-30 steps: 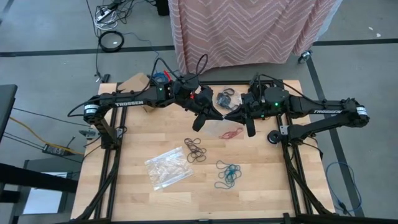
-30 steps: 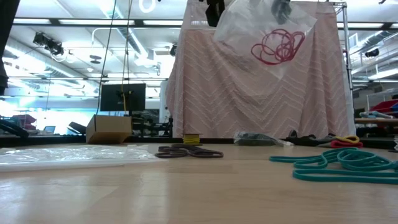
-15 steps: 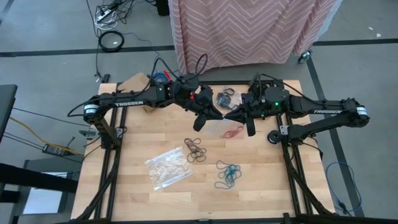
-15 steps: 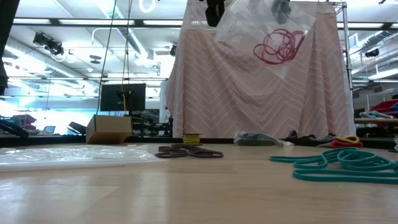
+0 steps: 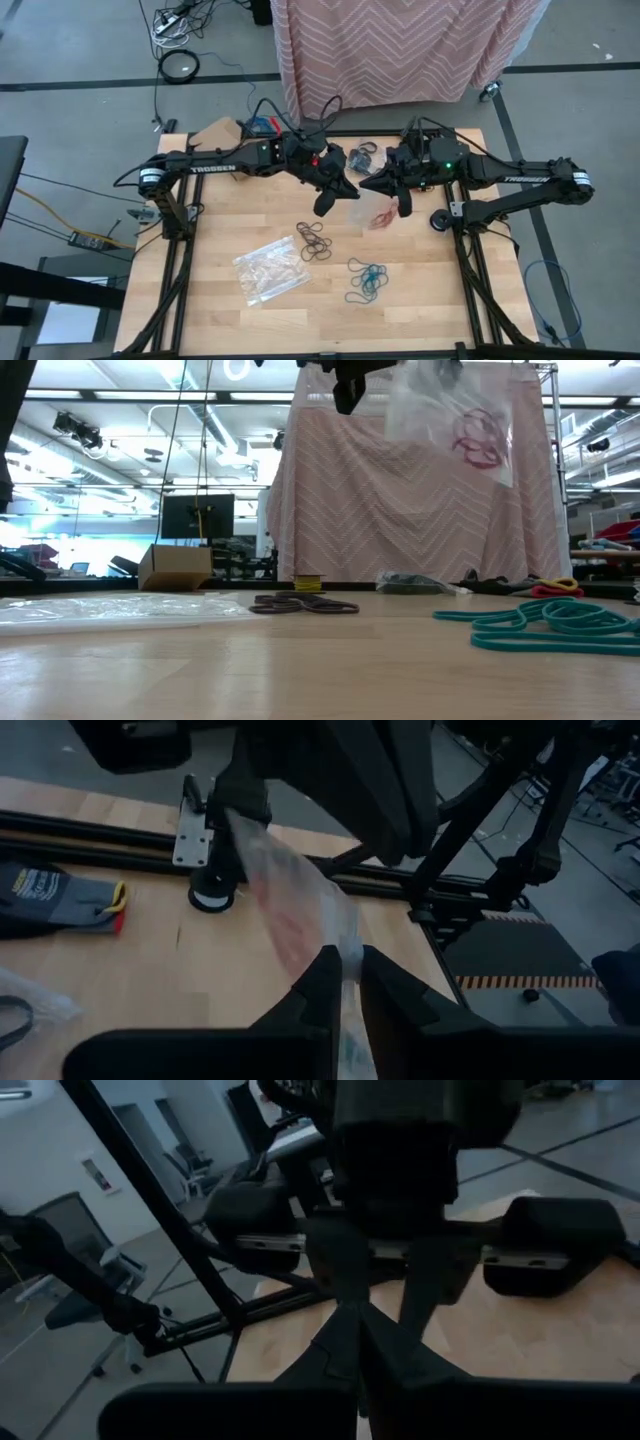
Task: Sort rubber bands
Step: Close the transparent zip bag
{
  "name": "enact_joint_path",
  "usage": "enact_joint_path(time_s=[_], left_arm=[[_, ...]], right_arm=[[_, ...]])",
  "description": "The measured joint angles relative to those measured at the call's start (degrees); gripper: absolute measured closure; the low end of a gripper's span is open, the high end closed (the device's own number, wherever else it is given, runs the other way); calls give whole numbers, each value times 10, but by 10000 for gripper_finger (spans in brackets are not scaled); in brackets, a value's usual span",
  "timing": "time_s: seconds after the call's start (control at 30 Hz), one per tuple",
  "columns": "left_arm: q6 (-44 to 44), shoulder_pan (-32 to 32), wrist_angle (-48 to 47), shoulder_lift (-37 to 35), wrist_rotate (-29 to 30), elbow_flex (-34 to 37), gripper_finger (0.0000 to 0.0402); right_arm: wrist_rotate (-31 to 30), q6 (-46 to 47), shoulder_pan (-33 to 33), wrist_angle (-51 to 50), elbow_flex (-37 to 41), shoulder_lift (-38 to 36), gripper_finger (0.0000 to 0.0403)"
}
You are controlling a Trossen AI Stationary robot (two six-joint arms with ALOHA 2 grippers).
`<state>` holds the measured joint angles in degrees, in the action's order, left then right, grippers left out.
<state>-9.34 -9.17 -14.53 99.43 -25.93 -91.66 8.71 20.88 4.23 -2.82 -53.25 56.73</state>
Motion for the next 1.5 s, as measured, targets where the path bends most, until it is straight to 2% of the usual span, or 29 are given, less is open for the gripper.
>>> enact_joint_path(time_s=[0.07,0.2,0.33,0.47,0.6,0.73,0.9,1.07,1.27,1.4,1.5], left_arm=[[0,0,3,3,-1,0,360],[6,0,-11,4,-20,0,371],[66,0,-85,-20,-10,0,391],[142,-2,-140,-45,-6,0,391],[171,-2,-183,-50,-3,0,391],[213,-5,-252,-17,36,-1,391],[211,-6,-266,21,51,0,391],[180,-10,-275,45,100,1,393],[149,-34,-280,32,141,-18,393],[133,-48,-283,20,225,-59,393],[105,-52,-291,17,296,-92,393]], right_arm=[[-2,0,0,-5,0,0,403],[-45,0,1,-15,0,-3,403],[-50,-16,7,-4,-1,-19,403],[-46,-10,8,-52,-1,-16,403],[-41,13,8,-60,-1,13,403],[-40,17,8,-83,0,53,403],[-40,20,10,-150,0,102,403],[-33,32,9,-137,0,140,399],[-33,16,6,-68,0,151,367],[-40,15,3,2,0,150,336],[-97,14,-1,5,0,153,310]])
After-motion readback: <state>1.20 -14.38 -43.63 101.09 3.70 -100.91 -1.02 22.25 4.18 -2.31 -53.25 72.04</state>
